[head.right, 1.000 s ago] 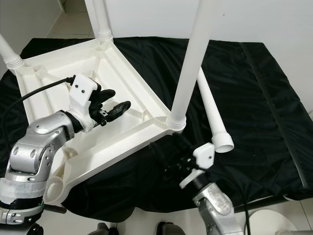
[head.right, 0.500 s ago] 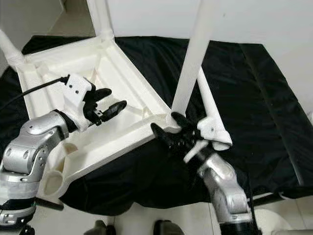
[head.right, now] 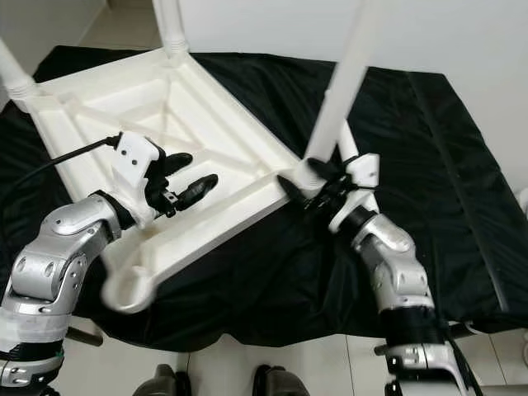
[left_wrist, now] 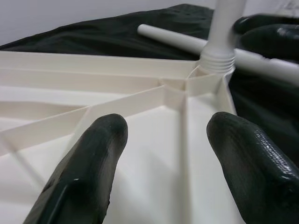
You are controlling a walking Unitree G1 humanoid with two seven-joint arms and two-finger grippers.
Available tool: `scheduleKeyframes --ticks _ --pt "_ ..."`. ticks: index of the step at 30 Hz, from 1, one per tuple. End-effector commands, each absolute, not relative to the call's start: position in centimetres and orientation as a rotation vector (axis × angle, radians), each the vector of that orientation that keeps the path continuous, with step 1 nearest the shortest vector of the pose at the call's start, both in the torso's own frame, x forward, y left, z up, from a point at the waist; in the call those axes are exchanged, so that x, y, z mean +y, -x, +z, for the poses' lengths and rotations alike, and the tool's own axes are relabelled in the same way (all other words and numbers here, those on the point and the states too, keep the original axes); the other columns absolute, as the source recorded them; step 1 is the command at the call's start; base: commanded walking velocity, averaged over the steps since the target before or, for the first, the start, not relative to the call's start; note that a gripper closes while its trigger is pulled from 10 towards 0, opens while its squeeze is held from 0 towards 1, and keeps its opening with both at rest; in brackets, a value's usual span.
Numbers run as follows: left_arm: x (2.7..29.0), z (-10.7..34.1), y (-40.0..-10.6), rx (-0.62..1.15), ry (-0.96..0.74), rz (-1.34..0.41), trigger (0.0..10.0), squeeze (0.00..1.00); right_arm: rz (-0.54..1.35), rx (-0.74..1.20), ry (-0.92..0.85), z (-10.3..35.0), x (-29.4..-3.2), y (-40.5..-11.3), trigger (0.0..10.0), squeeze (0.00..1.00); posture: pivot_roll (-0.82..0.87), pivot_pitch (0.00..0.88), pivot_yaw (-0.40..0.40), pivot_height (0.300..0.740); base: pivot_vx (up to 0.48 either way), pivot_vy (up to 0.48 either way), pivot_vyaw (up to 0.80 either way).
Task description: Building children table
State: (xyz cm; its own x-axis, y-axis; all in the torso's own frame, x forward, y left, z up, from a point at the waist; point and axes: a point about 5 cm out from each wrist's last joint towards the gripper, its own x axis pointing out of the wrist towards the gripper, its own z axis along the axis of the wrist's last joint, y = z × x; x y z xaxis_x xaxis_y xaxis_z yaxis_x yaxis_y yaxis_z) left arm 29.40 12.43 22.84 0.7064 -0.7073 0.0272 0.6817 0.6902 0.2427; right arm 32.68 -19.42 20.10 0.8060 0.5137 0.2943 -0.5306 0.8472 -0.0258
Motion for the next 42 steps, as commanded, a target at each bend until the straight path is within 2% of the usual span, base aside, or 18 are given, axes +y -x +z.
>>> scheduleKeyframes --ticks 1,5,8,11,21,31,36,42 --pt "12.2 22.6 -29.1 -0.128 -0.242 -0.820 10.0 0.00 0.500 -0.324 -0.043 20.2 -20.4 -32.8 10.0 0.00 -0.01 0.187 -0.033 0.740 0.000 0.000 0.00" --pt "12.3 22.5 -29.2 -0.132 -0.252 -0.820 10.0 0.00 0.464 -0.347 -0.030 20.4 -20.7 -32.9 10.0 0.00 -0.01 0.191 -0.028 0.740 0.000 0.000 0.00" --pt "13.2 22.4 -29.7 -0.147 -0.334 -0.824 10.0 0.00 0.530 -0.360 -0.069 20.3 -19.4 -31.9 10.0 0.00 -0.03 0.190 -0.012 0.740 0.000 0.000 0.00" --pt "13.4 22.5 -29.8 -0.153 -0.348 -0.827 10.0 0.00 0.548 -0.360 -0.068 20.2 -19.2 -31.7 10.0 0.00 -0.03 0.190 -0.012 0.740 0.000 0.000 0.00" --pt "15.4 21.6 -30.9 -0.146 -0.432 -0.870 10.0 0.00 0.629 -0.351 -0.161 19.2 -16.4 -27.2 10.0 0.00 -0.02 0.184 0.007 0.740 0.000 0.000 0.00" --pt "17.6 21.4 -31.3 -0.128 -0.500 -0.879 10.0 0.00 0.590 -0.334 -0.187 18.7 -17.0 -25.0 10.0 0.00 -0.02 0.170 0.019 0.740 0.000 0.000 0.00" --pt "19.9 20.3 -32.6 -0.035 -0.602 -0.843 10.0 0.00 0.526 -0.317 -0.184 18.6 -18.2 -23.8 10.0 0.00 -0.01 0.162 0.019 0.740 0.000 0.000 0.00" --pt "20.0 20.3 -32.7 -0.023 -0.599 -0.908 10.0 0.00 0.446 -0.335 -0.197 18.9 -18.9 -23.6 10.0 0.00 0.00 0.153 0.023 0.740 0.000 0.000 0.00"
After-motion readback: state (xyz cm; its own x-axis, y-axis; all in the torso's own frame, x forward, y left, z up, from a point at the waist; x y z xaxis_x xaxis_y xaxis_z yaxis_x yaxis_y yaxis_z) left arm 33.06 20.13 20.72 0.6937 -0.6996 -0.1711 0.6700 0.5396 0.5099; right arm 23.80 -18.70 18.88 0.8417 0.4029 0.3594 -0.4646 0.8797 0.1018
